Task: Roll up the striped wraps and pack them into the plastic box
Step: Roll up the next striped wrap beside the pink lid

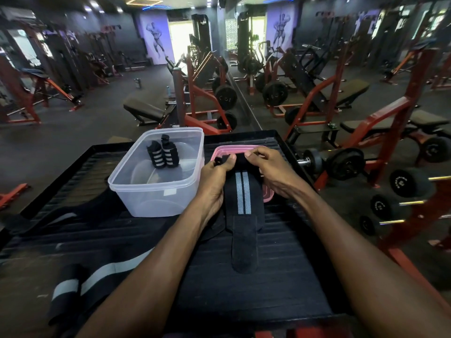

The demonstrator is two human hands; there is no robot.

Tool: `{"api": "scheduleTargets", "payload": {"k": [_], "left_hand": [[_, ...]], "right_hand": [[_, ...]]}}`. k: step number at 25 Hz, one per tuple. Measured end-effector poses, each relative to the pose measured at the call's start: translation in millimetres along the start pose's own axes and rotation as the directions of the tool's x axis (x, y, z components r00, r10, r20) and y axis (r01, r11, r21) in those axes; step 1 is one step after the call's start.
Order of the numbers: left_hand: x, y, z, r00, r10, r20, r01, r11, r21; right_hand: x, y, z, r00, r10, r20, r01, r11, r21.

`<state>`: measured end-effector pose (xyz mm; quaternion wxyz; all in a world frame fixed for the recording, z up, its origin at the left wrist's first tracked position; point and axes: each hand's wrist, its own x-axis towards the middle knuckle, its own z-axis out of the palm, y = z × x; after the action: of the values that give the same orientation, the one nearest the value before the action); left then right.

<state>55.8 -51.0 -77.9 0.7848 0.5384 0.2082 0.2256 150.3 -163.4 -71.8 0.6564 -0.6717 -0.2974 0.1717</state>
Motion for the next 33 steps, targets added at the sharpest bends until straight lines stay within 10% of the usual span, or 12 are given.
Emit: {"api": "scheduleTargets", "payload": {"k": [33], "left_hand": [[1,-1,-3,0.998,0.060,0.009,-0.060,0.986,0.154]], "right_hand": [[-10,-13,1,0.991,0.118,0.060,-0.125,0.983,0.132]]}}
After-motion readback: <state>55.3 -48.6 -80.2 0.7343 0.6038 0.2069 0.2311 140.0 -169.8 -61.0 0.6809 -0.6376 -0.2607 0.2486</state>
